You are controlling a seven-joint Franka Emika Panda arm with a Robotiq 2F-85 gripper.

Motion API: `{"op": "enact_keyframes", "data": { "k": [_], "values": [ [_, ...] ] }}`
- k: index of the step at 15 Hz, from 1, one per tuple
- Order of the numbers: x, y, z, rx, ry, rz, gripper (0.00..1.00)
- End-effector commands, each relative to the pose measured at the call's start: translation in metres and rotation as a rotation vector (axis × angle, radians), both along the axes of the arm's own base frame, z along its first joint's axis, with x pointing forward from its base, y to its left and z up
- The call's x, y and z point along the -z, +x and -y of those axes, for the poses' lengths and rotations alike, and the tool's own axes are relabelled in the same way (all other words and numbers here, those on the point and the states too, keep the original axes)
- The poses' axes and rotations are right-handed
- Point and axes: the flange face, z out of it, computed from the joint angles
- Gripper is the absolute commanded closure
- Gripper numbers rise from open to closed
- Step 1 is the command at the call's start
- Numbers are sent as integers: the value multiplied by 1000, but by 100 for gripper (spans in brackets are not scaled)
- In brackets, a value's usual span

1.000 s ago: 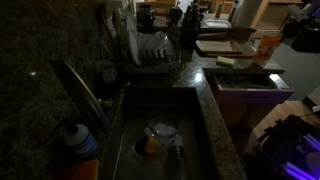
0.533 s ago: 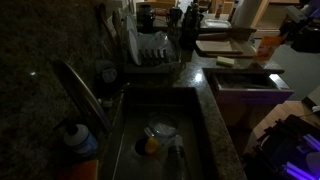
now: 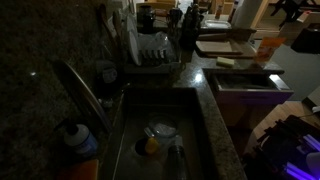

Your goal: Take the orange object from the drawer and place it on the countertop

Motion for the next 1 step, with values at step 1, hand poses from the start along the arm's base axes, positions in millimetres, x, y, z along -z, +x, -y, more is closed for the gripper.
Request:
{"op": "enact_keyframes", "data": {
  "k": [1],
  "values": [
    [-21,2,-16,-41,-30,17,0]
  ]
}}
